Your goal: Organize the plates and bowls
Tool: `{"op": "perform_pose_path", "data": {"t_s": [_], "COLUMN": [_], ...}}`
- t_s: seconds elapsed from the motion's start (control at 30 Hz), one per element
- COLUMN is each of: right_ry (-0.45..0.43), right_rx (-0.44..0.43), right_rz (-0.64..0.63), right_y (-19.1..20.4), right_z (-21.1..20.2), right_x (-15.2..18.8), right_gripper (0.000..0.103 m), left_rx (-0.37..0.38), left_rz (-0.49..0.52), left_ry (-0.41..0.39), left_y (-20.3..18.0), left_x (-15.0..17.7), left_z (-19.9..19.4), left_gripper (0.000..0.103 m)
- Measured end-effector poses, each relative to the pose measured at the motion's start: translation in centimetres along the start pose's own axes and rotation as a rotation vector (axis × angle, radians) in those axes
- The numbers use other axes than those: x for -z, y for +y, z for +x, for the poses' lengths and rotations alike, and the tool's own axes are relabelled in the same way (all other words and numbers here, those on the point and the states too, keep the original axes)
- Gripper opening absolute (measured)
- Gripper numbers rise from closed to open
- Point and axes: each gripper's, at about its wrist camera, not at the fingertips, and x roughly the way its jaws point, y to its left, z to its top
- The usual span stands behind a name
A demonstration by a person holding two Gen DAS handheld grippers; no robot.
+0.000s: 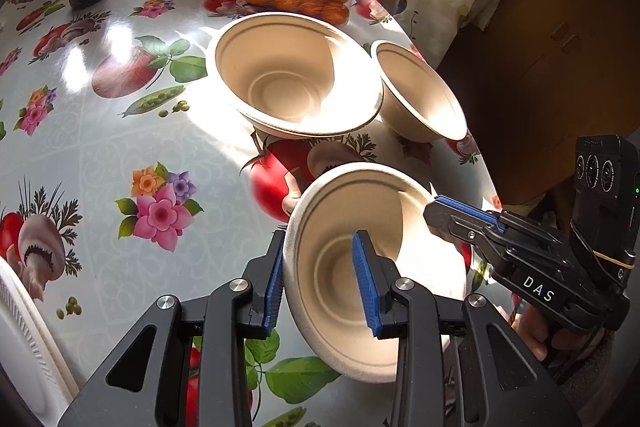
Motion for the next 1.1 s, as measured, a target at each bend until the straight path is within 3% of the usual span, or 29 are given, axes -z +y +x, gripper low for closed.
{"op": "perform_pose_path", "data": {"t_s": [0.47,0.63,0.77,0.83,1.1], "right_ry": [-0.003,0.002,-0.004,-0.013,-0.07], "right_rx": [0.002,0.006,0.001,0.002,0.019], "right_rz": [0.003,0.007,0.005,-0.006,-0.068], "right_y": [0.0,-0.2,-0.3,-0.1,0.3], "right_z": [-0.2,-0.1,-0.5,-1.0,-3.0], "right_x": [-0.2,-0.2,-0.1,-0.2,-2.9], "right_gripper": [0.011,0.025,0.029,0.033,0.035], "left_rx": [0.012,0.007,0.004,-0.006,-0.099], "left_rz": [-0.004,-0.011,-0.013,-0.001,0.061], "left_ry": [-0.013,-0.022,-0.034,-0.043,-0.144], "left_y": [0.5,0.8,1.0,1.0,1.9], "left_x": [0.0,0.1,0.2,0.2,-2.1], "left_z": [-0.4,-0.8,-1.3,-1.6,-4.8], "left_gripper": [0.034,0.034,0.034,0.034,0.034]}}
